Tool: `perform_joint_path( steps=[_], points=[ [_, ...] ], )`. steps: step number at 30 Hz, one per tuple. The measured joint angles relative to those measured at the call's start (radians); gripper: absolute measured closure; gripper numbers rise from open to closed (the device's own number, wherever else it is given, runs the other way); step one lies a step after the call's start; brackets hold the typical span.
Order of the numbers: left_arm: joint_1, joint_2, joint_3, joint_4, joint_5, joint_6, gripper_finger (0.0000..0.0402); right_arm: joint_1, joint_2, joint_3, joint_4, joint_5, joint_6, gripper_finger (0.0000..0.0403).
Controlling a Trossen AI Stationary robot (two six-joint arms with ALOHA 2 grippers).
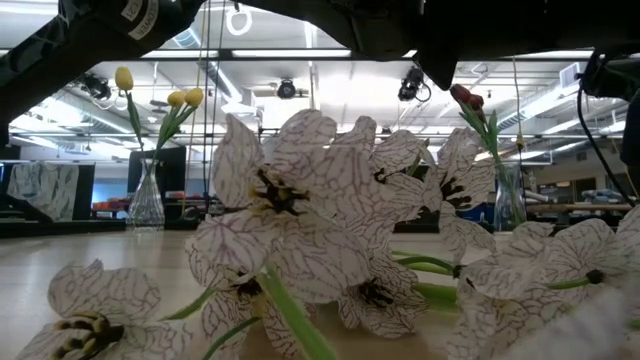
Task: Sort flowers into vase by color
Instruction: Put the top white flowers into the purple vase
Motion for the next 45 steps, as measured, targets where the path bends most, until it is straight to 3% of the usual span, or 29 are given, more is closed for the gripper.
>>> perform_joint_path(
  steps=[3,9,17,27,34,40,42,45],
  points=[
    [0.001,0.0,0.0,-0.024,0.02,-0.002,0.0214,0.0,-0.012,0.02,-0.039,0.001,0.002,0.0206],
    [0.013,0.0,0.0,-0.039,0.063,-0.004,0.0214,0.0,-0.016,0.113,-0.322,0.0,0.097,0.0226],
    [0.048,0.0,0.0,-0.036,0.066,-0.083,0.0216,0.0,-0.017,0.201,-0.503,-0.01,0.233,0.0248],
    [0.122,-0.027,0.054,0.235,0.034,-0.15,0.0251,0.0,-0.025,0.256,-0.618,-0.173,0.562,0.0255],
    [0.134,-0.116,0.055,-0.027,-0.024,0.126,0.027,0.017,-0.04,0.256,-0.626,-0.258,0.807,0.0255],
    [0.097,-0.22,0.055,-0.284,-0.22,0.465,0.0279,0.061,-0.041,0.256,-0.576,-0.142,0.916,0.0255],
    [0.083,-0.24,0.056,-0.306,-0.283,0.543,0.0279,0.073,-0.041,0.256,-0.54,-0.087,0.941,0.0255],
    [0.067,-0.243,0.056,-0.252,-0.276,0.599,0.0279,0.087,-0.041,0.256,-0.477,-0.017,0.957,0.0255]
  ],
)
